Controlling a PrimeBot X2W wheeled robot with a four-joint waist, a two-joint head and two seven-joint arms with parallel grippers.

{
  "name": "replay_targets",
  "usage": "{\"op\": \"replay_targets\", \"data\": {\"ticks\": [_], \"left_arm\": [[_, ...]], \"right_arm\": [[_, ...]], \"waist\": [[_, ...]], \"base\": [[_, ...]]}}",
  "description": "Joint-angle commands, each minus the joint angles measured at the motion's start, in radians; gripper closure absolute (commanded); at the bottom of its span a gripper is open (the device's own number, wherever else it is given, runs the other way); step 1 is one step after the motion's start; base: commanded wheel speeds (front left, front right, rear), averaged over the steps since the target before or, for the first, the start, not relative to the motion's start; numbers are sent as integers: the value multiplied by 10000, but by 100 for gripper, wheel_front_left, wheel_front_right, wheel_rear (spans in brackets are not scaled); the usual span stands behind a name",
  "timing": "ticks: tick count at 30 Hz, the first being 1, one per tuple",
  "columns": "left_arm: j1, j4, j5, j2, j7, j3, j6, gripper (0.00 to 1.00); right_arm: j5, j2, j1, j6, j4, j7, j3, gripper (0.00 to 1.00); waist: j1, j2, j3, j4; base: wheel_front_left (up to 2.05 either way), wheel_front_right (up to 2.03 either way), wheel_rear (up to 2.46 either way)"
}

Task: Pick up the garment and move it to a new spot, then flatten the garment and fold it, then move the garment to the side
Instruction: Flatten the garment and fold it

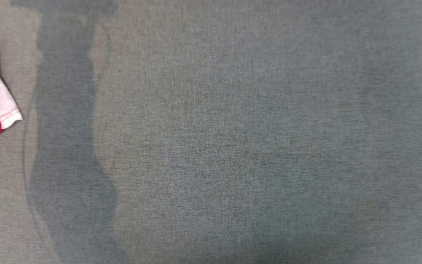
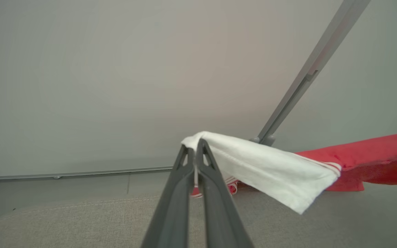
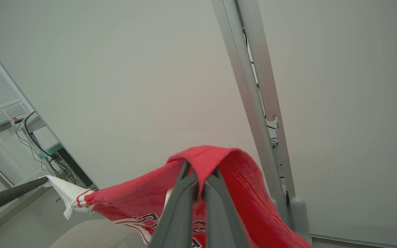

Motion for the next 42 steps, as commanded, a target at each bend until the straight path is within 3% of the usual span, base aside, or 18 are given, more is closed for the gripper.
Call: {"op": "replay_targets", "data": {"ticks": [1, 5, 10, 15, 24, 36, 42], "left_arm": [[904, -573, -529, 298, 419, -503, -39, 100], [2312, -1641, -1383, 820, 1083, -1217, -42, 100], [4768, -3672, -2783, 2004, 2232, -2114, -43, 100], [7150, -5248, -3727, 3118, 3017, -2382, -37, 100], [11008, -8481, -5164, 4565, 4065, -2705, 765, 100], [13989, -11823, -6859, 6548, 5179, -2984, 1608, 100], [14344, -12347, -7135, 7002, 5120, -2763, 1808, 100]], "right_arm": [[359, -292, 742, 5, -131, 78, 403, 100], [751, -536, 1757, 5, -356, 311, 1107, 100], [1410, -959, 3336, 5, -963, 585, 2109, 100], [1717, -1271, 4790, 5, -1601, 453, 2953, 100], [2260, -1986, 7121, 5, -2435, 543, 4310, 100], [2073, -3771, 8929, 3, -4403, 1676, 5395, 100], [2087, -4233, 9221, 3, -4882, 1721, 5355, 100]], "waist": [[0, 0, -816, -46], [0, 0, -1557, -139], [0, 0, -2776, -287], [0, 0, -3811, -398], [0, 0, -5235, -544], [0, 0, -5519, -877], [0, 0, -5294, -1042]], "base": [[0, 0, 0], [0, 0, 0], [0, 0, 0], [0, 0, 0], [0, 0, 0], [0, 0, 0], [0, 0, 0]]}}
